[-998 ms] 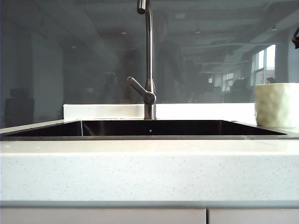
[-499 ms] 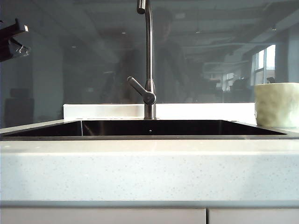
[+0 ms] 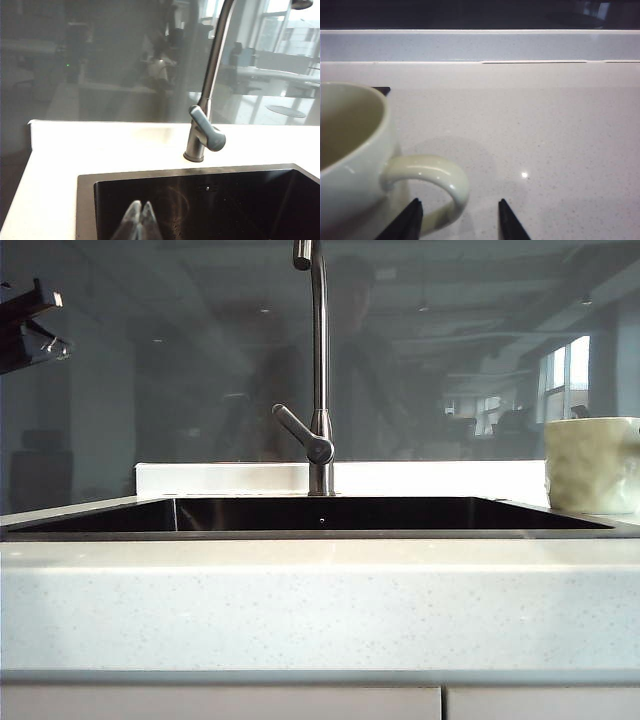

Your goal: Pick up the mug next to the sink, go to the faucet to get some water, pour the water into the sink, and finally put the mug back to its place.

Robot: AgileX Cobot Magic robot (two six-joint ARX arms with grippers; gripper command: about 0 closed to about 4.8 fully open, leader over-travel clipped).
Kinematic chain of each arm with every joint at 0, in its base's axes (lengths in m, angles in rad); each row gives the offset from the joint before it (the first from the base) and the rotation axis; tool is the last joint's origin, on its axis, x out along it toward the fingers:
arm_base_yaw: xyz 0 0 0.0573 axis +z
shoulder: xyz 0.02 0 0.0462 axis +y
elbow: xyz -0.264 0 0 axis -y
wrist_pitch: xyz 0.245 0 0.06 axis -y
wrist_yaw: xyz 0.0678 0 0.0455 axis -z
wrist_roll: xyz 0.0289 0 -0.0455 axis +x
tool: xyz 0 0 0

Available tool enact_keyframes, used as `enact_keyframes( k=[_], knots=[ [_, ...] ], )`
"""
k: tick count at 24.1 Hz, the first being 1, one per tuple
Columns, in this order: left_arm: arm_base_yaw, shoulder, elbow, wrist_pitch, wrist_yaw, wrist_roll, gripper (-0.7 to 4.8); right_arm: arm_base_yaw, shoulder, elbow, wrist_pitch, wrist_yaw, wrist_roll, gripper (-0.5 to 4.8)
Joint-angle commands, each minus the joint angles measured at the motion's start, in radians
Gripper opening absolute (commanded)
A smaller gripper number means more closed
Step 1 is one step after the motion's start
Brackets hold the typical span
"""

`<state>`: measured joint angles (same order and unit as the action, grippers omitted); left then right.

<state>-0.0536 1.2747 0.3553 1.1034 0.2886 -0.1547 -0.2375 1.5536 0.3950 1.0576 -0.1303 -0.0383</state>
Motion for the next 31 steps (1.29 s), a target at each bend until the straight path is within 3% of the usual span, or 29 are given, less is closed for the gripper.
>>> enact_keyframes(
  k=[1,13,17,21,24,31],
  knots=[
    [0.002,-0.002,0.008,0.014,0.007,-0.003,-0.05,-0.001,0.023,0.035,0.024,-0.003,0.000,2.11],
    [0.002,-0.002,0.009,0.014,0.004,-0.003,-0.05,-0.002,0.124,0.108,0.049,-0.007,0.011,1.90],
    [0.002,-0.002,0.009,0.013,0.004,-0.003,-0.05,-0.002,0.125,0.108,0.069,-0.006,0.012,1.08],
    [0.002,-0.002,0.009,0.013,0.004,-0.002,-0.05,-0.001,0.125,0.108,0.069,-0.007,0.012,0.96],
    [0.002,-0.002,0.009,0.013,0.004,-0.002,-0.05,-0.001,0.125,0.108,0.069,-0.007,0.012,0.23],
    [0.002,0.003,0.016,0.013,0.003,0.017,-0.05,-0.001,0.125,0.108,0.079,-0.007,0.016,0.11]
  ],
)
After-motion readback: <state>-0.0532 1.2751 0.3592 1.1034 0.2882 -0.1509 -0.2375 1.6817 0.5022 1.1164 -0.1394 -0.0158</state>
